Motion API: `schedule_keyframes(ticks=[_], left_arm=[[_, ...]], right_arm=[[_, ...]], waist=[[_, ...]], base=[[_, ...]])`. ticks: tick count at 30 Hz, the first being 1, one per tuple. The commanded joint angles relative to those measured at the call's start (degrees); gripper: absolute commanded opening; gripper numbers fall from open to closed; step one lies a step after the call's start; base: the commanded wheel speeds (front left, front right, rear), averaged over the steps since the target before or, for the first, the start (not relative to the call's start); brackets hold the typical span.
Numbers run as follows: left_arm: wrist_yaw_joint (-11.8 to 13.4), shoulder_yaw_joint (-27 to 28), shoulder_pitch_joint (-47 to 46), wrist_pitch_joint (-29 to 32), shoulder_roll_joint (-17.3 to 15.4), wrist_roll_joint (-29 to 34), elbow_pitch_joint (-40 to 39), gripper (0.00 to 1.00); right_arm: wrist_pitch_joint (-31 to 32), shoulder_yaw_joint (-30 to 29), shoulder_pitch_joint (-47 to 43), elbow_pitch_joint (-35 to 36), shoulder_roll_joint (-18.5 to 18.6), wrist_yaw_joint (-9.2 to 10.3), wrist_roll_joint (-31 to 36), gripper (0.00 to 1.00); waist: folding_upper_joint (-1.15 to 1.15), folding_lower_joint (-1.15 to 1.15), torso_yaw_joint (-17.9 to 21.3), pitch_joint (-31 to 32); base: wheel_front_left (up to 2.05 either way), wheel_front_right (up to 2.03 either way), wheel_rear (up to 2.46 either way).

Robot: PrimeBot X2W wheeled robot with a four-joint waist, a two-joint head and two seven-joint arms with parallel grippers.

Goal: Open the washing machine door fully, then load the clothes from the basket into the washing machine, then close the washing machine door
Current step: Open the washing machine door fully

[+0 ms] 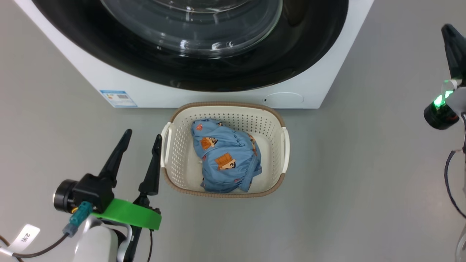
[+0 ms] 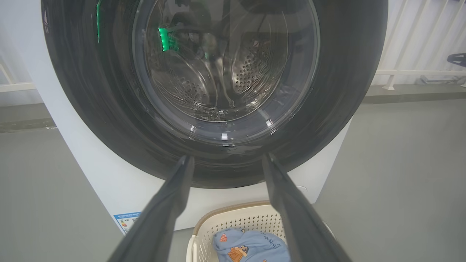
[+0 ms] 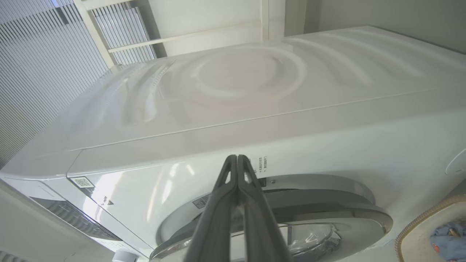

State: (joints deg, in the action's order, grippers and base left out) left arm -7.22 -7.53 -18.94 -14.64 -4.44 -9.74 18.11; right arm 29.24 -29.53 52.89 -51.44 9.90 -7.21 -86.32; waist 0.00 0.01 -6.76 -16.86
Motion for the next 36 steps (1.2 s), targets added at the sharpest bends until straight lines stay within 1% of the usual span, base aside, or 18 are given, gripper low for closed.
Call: schedule_keyframes(ticks=[1, 5, 11, 27, 36], left_arm=[[-0.20, 1.41, -1.57, -0.36, -1.31, 0.69, -1.68, 1.00], [-0.22, 1.00, -2.11, -0.36, -1.41, 0.57, -1.82, 1.00], [-0.24, 0.33, -2.85, -0.36, -1.30, 0.48, -2.10, 1.00], [-0.25, -1.06, -4.32, -0.36, -0.02, -0.04, -2.60, 1.00], [-0.26, -1.01, -4.44, -0.36, 0.52, -0.15, -2.53, 1.00]], right_arm=[[1.68, 1.94, 3.10, -0.03, 0.75, -0.28, 0.01, 0.00], [5.20, 4.43, 6.61, -2.66, 1.16, -0.28, 1.15, 0.00], [7.10, 7.50, 11.79, -4.30, 1.02, -0.28, 3.32, 0.00], [6.41, 14.17, 22.44, -10.87, 0.51, -0.28, 10.44, 0.00], [7.26, 16.25, 24.33, -12.82, 0.39, -0.28, 12.41, 0.00]], waist=[[0.00, 0.00, -0.89, -0.97], [0.00, 0.00, -1.64, -1.73], [0.00, 0.00, -3.07, -2.92], [0.00, 0.00, -7.28, -5.57], [0.00, 0.00, -8.02, -5.96]], base=[[0.00, 0.00, 0.00], [0.00, 0.00, 0.00], [0.00, 0.00, 0.00], [0.00, 0.00, 0.00], [0.00, 0.00, 0.00]])
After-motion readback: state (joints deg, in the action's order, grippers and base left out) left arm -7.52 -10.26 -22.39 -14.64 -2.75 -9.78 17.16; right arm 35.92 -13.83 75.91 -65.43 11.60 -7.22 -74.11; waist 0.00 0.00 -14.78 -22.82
